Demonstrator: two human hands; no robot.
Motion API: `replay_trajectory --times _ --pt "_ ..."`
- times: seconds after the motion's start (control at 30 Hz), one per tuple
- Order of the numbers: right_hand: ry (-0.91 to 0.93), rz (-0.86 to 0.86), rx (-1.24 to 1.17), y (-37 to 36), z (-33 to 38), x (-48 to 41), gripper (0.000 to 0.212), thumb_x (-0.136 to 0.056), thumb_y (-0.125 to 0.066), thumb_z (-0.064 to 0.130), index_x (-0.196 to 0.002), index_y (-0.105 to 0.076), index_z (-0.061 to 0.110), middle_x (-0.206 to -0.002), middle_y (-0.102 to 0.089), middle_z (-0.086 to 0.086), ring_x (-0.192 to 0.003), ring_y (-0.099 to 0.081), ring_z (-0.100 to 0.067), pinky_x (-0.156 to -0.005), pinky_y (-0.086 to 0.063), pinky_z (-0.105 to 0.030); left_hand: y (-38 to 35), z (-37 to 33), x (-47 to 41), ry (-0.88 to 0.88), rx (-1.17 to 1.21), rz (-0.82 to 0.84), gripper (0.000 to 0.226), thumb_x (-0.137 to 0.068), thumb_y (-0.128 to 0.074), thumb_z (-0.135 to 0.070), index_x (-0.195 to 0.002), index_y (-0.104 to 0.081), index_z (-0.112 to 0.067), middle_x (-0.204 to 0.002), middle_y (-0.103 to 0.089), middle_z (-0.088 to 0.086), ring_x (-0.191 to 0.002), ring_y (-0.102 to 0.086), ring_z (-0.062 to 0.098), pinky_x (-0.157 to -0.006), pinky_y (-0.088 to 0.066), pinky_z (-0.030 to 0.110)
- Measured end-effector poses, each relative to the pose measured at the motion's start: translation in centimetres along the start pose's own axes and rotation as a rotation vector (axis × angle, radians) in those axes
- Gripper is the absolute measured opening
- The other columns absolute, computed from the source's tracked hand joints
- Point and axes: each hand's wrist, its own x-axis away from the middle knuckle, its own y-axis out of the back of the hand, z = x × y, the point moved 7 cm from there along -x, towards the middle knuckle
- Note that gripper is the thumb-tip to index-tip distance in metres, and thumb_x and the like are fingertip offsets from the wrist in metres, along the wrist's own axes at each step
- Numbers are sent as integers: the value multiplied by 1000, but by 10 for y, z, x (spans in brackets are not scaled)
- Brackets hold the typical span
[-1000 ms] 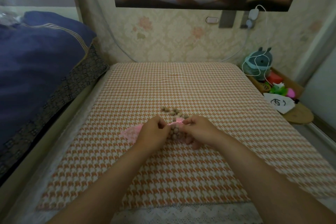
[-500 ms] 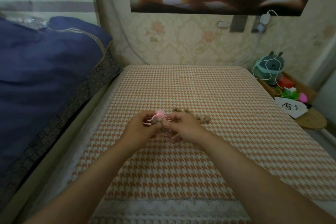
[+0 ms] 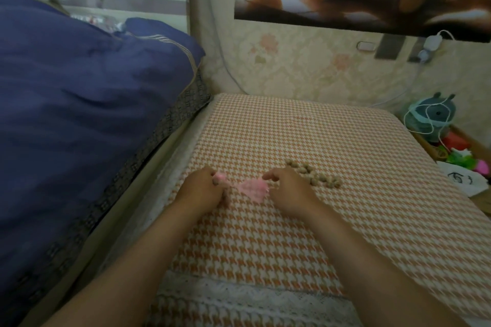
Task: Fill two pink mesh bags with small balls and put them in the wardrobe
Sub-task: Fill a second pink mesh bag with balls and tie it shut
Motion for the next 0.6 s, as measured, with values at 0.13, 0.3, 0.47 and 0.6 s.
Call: replay_trajectory --times 0.13,0.3,0.47,0.6 --pt "61 37 54 -9 7 0 46 -92 -58 21 -136 -54 31 -143 -46 -2 -120 -57 -24 -96 -50 -38 10 -28 2 -212 -114 -213 44 -90 -55 -24 -134 -54 -23 -135 -54 1 -129 -43 24 -108 -39 41" --pt "82 49 80 -17 10 -3 46 -92 -57 25 -138 -53 31 -136 -54 -3 -114 -60 -25 -92 -52 -39 -20 -62 1 -454 -244 -138 31 -95 -50 -34 -124 -61 -28 -125 -62 -2 -117 -50 20 -102 -36 36" --pt "88 39 -26 -14 8 0 37 -94 -58 30 -130 -62 24 -134 -61 1 -117 -61 -18 -97 -51 -36 -48 -58 -10 -230 -393 144 53 -87 -50 -45 -138 -47 -31 -134 -55 4 -128 -40 31 -108 -33 49" --pt "44 24 -151 -7 0 4 36 -93 -62 28 -129 -61 26 -123 -65 3 -112 -62 -16 -94 -52 -33 -54 -73 -7 -309 -436 159 46 -86 -57 -41 -130 -56 -31 -120 -66 -2 -119 -51 23 -104 -25 36"
